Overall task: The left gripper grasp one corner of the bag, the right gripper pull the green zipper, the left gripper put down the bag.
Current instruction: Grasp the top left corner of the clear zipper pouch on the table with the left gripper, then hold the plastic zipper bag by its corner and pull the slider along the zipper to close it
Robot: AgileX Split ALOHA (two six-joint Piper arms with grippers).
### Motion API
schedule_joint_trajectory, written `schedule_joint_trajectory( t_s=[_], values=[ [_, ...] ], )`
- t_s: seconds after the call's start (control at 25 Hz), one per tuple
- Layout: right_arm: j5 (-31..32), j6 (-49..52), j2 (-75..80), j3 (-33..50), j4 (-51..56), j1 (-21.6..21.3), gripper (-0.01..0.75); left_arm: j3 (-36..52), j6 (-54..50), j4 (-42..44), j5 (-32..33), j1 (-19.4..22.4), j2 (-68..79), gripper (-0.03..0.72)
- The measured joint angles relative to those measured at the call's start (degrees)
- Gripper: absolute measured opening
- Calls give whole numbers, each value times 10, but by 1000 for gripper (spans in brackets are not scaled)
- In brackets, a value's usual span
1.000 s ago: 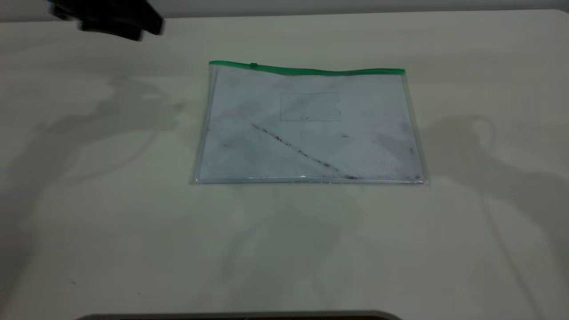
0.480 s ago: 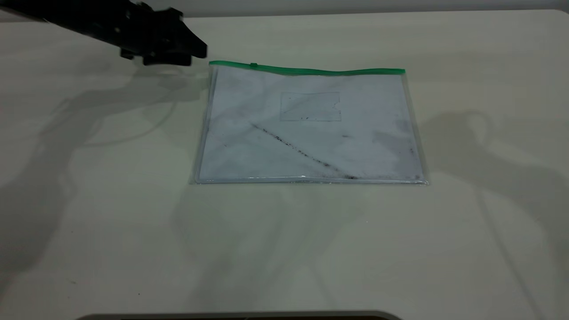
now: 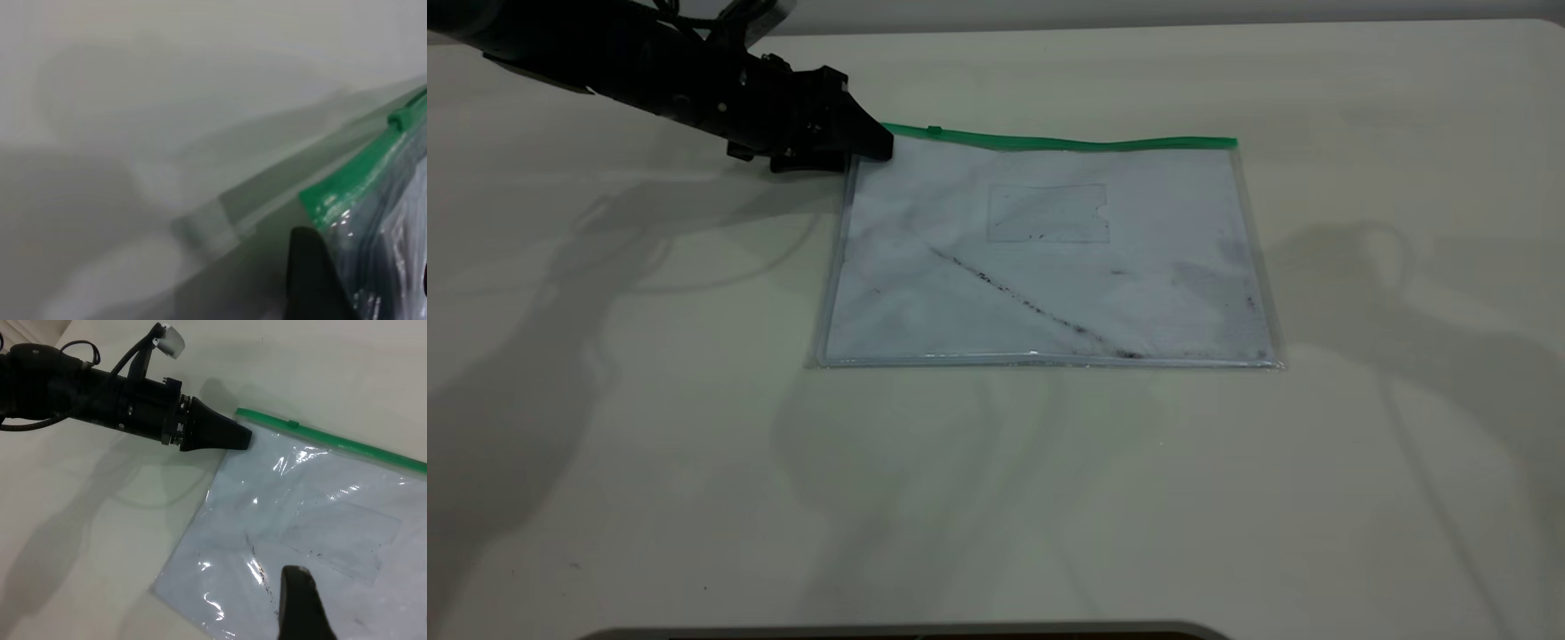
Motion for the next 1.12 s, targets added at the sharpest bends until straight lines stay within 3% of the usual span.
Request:
schedule_joint_trajectory(
  t_s=[0.12, 0.24, 0.52, 0.84, 1.12],
  values=[
    [1, 0, 5, 0, 1, 0, 485, -2, 1, 1, 5, -7, 1, 466],
    [1, 0, 15, 0, 1, 0, 485, -2, 2, 2, 7, -11, 1, 413],
    [3, -49, 18, -8, 12, 0, 485, -3, 4, 32, 20, -12, 1, 61],
    [25, -153, 61, -75, 16, 14, 485, -3, 56, 112, 111, -14, -59, 54],
    [29, -220, 153, -155, 15, 88, 485, -19, 133, 174, 179, -33, -108, 54]
  ],
)
